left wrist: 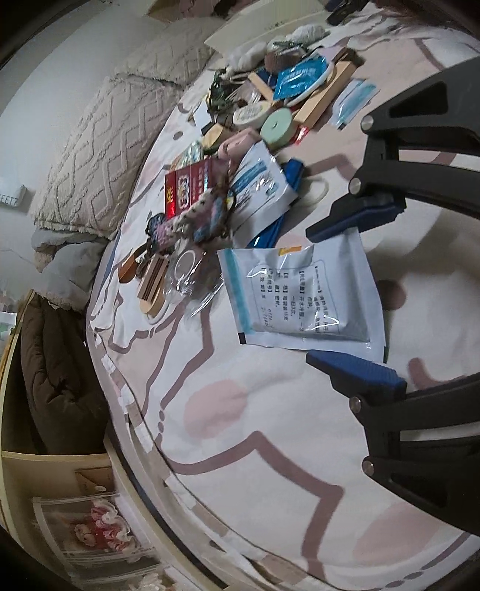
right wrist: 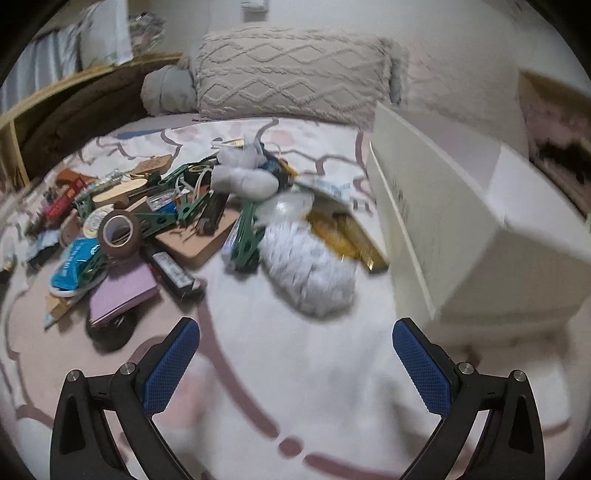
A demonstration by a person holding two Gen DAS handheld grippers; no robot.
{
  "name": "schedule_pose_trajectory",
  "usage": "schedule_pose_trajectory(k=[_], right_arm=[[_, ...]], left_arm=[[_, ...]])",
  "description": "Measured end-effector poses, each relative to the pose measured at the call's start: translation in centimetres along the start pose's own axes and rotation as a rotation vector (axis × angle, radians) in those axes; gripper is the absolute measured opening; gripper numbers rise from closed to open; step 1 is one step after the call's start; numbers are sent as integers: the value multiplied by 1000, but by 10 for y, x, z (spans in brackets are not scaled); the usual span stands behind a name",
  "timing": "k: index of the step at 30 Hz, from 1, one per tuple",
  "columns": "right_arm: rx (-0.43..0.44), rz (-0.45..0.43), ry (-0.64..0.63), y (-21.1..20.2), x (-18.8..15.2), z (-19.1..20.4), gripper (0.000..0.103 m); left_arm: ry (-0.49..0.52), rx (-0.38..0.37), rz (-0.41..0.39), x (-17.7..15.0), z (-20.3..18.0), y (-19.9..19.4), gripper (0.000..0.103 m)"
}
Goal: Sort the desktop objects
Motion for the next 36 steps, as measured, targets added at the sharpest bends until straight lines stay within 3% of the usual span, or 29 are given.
schedule_pose_trajectory(k=[7,13,15,16,19,20,22,23,29,36], right_arm=[[-127,16,-252,19,23,14,103],[-214,46,-402,40,24,28,103],[-220,54,-435,46,24,34,95],[-227,59,-445,49,23,35,84],[-247,85,-448,59,21,31,67],[-249,91,-440,63,21,27,57],[-227,99,-420,66,20,23,44],[-215,96,-410,65,20,22,43],[-179,39,-376,38,13,19,42],[-26,-3,-256,-12,-7,19,42]], left_arm=[[-27,-35,5,-2,1,-2,59],[72,43,-24,-6,-7,0,59],[98,63,-32,-8,-10,1,59],[103,66,-34,-8,-11,1,59],[98,61,-34,-7,-10,1,62],[93,56,-35,-7,-9,1,62],[82,46,-36,-7,-9,0,63],[76,40,-39,-7,-8,0,64],[64,3,-79,-4,-8,-10,68],[108,-22,-182,-2,-17,-29,76]])
Point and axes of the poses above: each gripper's, at about its wrist camera, not at the fingertips, and y roughly the way its jaws point, z to its left, x to its top, the point moved 1 cm from there along y, roughly the way its jaws point, and after that the axes turned 7 degrees about -y, right-handed, at the moved point
